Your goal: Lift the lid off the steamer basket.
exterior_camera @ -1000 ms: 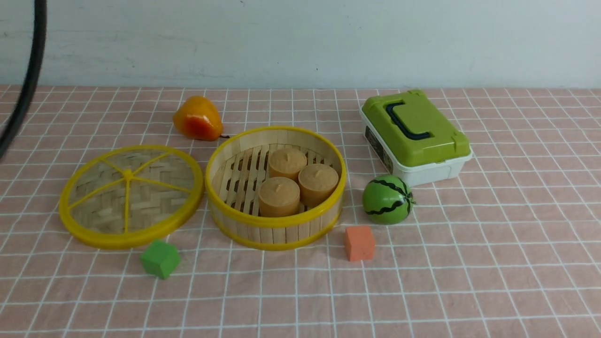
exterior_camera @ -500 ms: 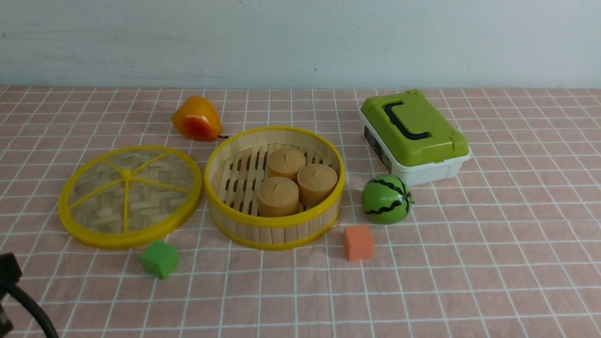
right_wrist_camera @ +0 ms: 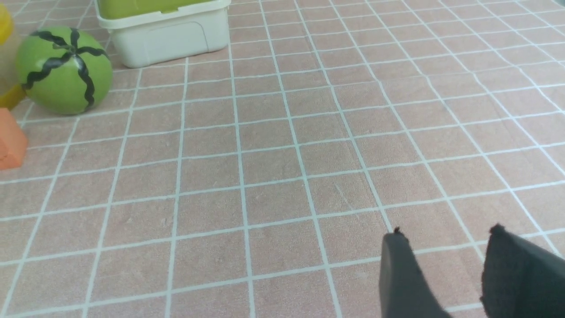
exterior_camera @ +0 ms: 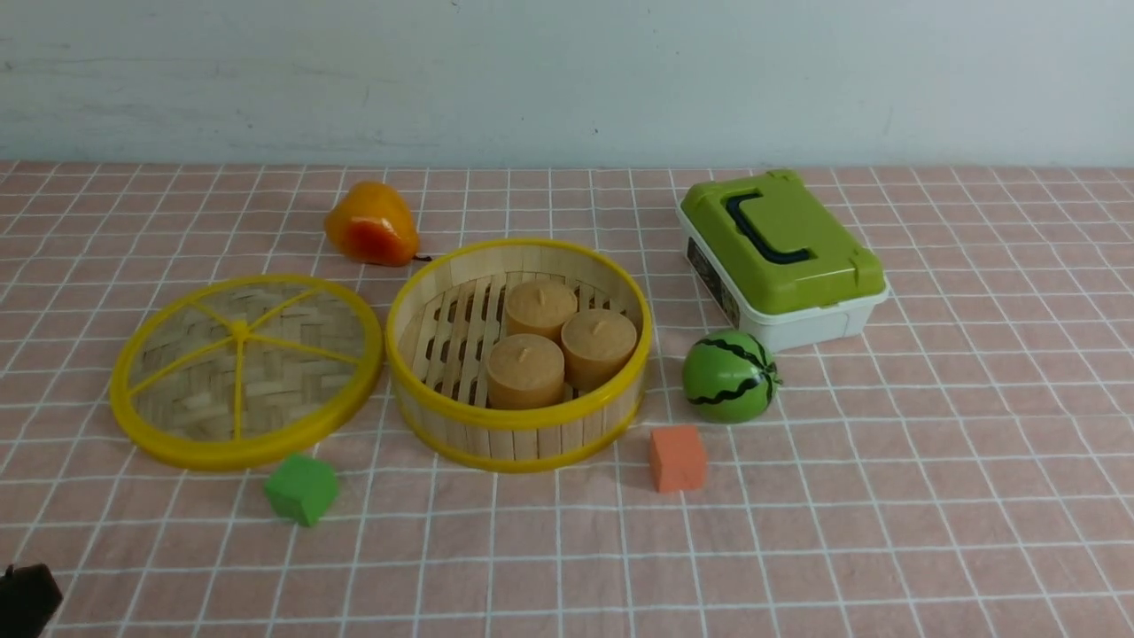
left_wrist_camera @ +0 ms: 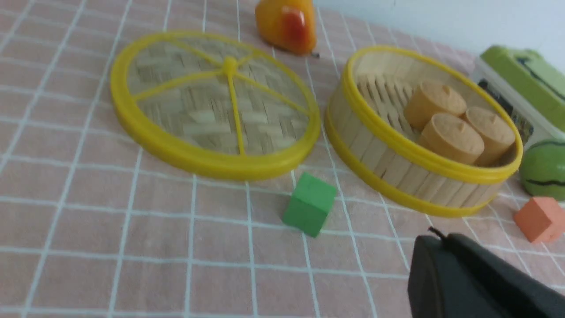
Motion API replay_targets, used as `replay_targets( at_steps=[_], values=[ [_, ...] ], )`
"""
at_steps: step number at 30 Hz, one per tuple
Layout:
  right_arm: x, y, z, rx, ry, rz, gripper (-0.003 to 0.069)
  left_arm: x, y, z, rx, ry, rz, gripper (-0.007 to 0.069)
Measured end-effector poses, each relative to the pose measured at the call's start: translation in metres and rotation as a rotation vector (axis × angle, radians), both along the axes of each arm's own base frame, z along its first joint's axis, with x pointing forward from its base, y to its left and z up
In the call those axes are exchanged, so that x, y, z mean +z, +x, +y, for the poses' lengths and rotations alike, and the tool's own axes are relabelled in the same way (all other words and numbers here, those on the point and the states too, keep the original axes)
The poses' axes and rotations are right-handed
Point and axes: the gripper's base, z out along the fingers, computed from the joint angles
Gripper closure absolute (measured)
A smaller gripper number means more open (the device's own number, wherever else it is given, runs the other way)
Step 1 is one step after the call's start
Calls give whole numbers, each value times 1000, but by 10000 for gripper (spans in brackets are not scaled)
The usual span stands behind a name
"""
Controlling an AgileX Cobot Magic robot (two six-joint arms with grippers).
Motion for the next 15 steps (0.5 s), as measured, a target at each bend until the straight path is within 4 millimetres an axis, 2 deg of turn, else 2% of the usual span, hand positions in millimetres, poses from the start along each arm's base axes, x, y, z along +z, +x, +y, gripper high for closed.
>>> replay_targets(
  at_steps=[5, 9, 12, 15],
  values=[
    [0, 0, 0, 0, 0, 0, 417, -26, -9, 5, 47, 99, -106, 637],
    [0, 0, 0, 0, 0, 0, 417, -41, -11, 10, 116, 97, -13, 637],
    [0, 0, 0, 0, 0, 0, 417, -54, -14, 11, 130, 122, 121, 637],
    [0, 0, 0, 0, 0, 0, 417, -57, -15, 11, 118, 138, 146, 637]
  ],
)
